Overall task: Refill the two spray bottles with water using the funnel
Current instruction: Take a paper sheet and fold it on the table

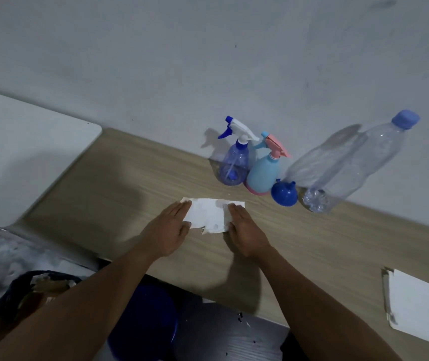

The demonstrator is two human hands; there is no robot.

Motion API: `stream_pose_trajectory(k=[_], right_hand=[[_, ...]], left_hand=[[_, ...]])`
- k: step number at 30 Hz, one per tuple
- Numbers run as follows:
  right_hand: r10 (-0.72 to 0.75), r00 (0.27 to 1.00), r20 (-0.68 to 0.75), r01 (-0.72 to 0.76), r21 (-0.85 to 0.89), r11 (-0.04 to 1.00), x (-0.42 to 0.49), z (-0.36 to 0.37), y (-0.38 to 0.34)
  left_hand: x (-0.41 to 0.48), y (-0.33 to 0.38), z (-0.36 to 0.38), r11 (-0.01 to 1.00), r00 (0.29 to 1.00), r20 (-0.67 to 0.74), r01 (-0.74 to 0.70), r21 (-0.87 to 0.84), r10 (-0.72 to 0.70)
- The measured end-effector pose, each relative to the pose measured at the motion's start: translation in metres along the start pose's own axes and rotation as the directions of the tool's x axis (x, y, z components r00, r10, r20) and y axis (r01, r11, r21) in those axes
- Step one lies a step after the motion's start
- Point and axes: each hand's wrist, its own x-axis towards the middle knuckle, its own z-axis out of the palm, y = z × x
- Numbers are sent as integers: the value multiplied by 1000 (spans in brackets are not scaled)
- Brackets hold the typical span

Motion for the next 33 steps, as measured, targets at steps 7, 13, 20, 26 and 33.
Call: stream_pose_trajectory(k=[7,13,20,26,33], right_hand=[[16,993,-118,-13,32,999,-24,7,-1],[-11,983,-184,20,45,999,-45,6,-6],[255,945,-204,-124,497,859,-100,-19,12],[428,862,-271,-200,596,778,-175,-46,64],[520,808,-277,-193,709,678,-302,-75,141]], left_hand=[[-6,7,-4,995,999,-45,12,96,-8],[-22,23,-1,999,996,-68,49,-18,-50],[-41,76,-1,957,984,34,178,-228,-175],[-45,170,11,915,978,52,210,-344,-204],[-73,287,61,918,979,122,198,-344,-166]])
